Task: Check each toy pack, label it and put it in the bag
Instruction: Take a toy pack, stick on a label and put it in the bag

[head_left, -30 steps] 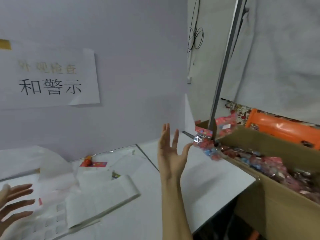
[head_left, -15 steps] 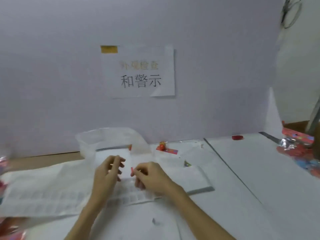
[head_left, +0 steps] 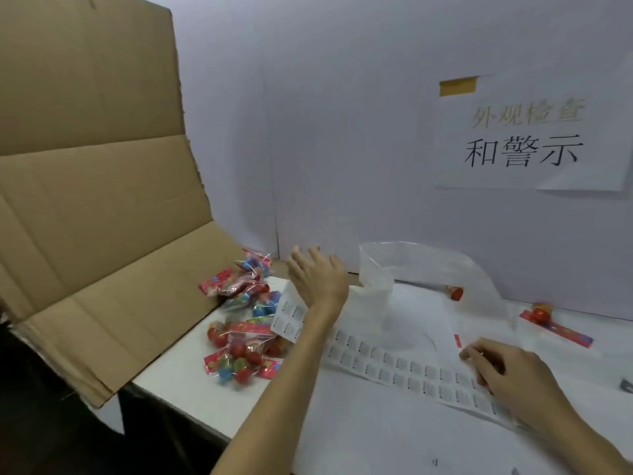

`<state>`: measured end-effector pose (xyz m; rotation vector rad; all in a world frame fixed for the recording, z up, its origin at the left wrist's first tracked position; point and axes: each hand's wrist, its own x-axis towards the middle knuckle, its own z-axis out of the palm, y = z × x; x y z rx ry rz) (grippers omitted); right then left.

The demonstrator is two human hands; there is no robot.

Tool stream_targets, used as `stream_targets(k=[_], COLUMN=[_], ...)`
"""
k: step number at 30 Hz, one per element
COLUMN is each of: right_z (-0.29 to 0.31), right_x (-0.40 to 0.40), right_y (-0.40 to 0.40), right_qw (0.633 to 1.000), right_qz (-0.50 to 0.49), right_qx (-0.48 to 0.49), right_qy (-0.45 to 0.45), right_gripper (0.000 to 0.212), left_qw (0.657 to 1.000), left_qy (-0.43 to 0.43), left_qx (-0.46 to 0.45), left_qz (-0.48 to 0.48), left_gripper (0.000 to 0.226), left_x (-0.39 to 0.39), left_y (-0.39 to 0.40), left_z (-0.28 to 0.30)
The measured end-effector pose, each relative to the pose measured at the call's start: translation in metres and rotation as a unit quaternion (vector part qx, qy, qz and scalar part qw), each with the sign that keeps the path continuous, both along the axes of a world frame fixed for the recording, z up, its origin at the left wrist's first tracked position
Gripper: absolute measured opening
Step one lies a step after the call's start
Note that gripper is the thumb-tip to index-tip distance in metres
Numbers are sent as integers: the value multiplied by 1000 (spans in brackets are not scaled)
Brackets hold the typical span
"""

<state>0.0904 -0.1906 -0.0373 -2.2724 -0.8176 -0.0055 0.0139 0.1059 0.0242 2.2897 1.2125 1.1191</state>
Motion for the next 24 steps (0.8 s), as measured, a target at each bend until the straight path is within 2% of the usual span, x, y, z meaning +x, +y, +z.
stream_targets(k=[3,6,8,10,13,16,20,22,24], right_z=[1,3,3,4,4,3,1,-1,-2], right_x=[0,-2,-2,-2,-1,-1,1,3,4], right_y=[-1,0,0,0,-1,-2,-2,-2,-2], right_qw=[1000,1000,1000,1000,1000,1000,1000,1000,1000], right_qz=[1,1,1,0,1,3,7,10,13], right_qx=[-8,-13,-16,-16,-12,-11,-1,1,-5], right_qy=[1,-7,-7,-5,-2,-3,0,-4,-11], right_gripper=[26,27,26,26,25,25,24,24,25], left_qw=[973,931,910,908,922,941,959,966,966], left_qy=[199,294,345,384,381,335,274,244,245], left_qx=[-111,-189,-190,-122,-26,36,48,40,46], left_qz=[31,103,128,112,66,16,-63,-78,-75], left_gripper=[57,68,67,55,49,57,49,35,33], left_x=[-12,-28,-35,-38,-37,-35,-28,-27,-28], left_y=[52,87,100,108,109,103,106,109,111], left_z=[16,17,10,0,-8,-10,-15,-14,-8])
